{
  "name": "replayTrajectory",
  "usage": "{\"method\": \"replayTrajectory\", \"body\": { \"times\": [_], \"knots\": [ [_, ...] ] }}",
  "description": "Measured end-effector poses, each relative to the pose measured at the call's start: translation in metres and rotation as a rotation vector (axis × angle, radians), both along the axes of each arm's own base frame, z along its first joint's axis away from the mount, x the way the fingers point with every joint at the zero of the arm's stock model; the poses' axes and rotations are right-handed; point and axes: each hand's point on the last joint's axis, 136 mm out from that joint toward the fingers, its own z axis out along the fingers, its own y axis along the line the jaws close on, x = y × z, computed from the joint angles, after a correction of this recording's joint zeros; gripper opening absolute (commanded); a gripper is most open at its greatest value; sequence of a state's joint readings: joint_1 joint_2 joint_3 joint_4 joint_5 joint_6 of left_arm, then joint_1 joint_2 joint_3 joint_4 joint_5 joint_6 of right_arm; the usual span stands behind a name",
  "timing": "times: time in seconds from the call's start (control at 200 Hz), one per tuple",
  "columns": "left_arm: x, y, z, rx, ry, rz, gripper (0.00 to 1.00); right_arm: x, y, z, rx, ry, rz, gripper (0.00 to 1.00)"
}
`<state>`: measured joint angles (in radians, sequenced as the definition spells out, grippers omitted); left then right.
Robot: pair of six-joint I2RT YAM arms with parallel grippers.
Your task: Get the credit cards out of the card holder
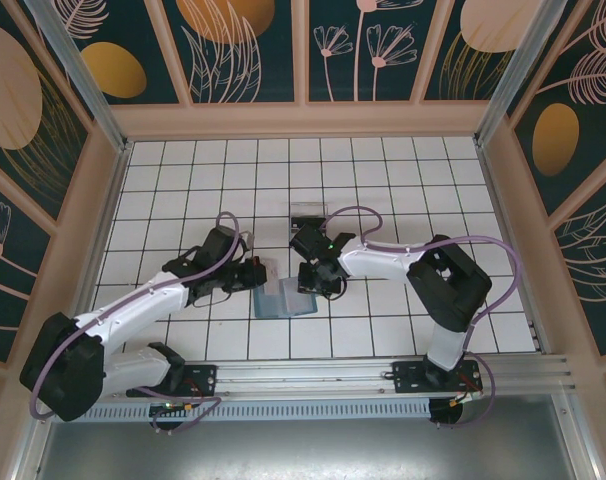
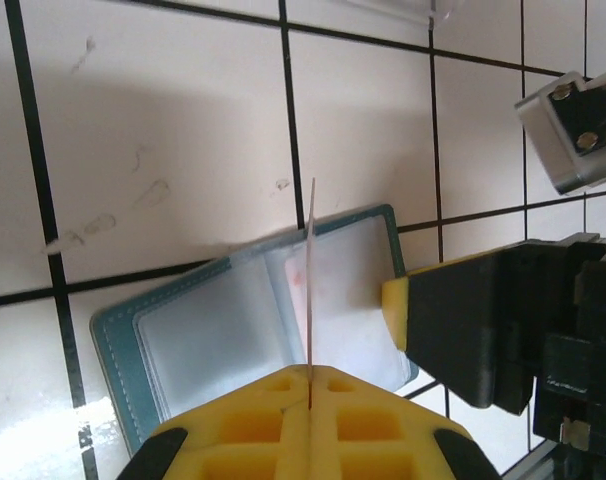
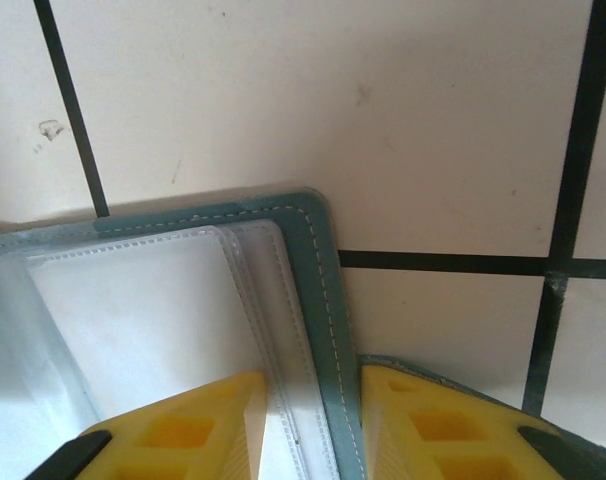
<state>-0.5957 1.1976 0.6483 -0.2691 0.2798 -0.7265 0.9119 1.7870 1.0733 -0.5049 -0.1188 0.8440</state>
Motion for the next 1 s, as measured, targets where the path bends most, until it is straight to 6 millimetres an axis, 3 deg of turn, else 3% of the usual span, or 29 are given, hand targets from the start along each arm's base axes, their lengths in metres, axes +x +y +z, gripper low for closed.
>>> {"method": "replayTrajectory", "body": {
  "times": [0.295,0.46,0.581,0.681,0.806,1.001],
  "knots": [
    [0.028,-0.006,0.018,0.09,-0.114,-0.076,0.0,0.0,-0.006,0.004,-0.031,-0.014,-0.004,0.36],
    [0.042,-0.016,0.023,0.134,-0.173,-0.161,0.0,0.01,-0.015,0.031,-0.012,-0.09,-0.044,0.36],
    [0.053,-0.019,0.024,0.195,-0.221,-0.233,0.0,0.024,-0.035,0.058,0.036,-0.159,-0.121,0.36],
    [0.066,-0.023,0.025,0.265,-0.264,-0.309,0.0,0.034,-0.057,0.069,0.052,-0.191,-0.185,0.36],
    [0.086,-0.03,0.029,0.35,-0.327,-0.414,0.0,0.044,-0.072,0.073,0.046,-0.212,-0.23,0.36],
    [0.11,-0.038,0.03,0.49,-0.41,-0.613,0.0,0.046,-0.079,0.071,0.034,-0.216,-0.232,0.36]
  ]
}}
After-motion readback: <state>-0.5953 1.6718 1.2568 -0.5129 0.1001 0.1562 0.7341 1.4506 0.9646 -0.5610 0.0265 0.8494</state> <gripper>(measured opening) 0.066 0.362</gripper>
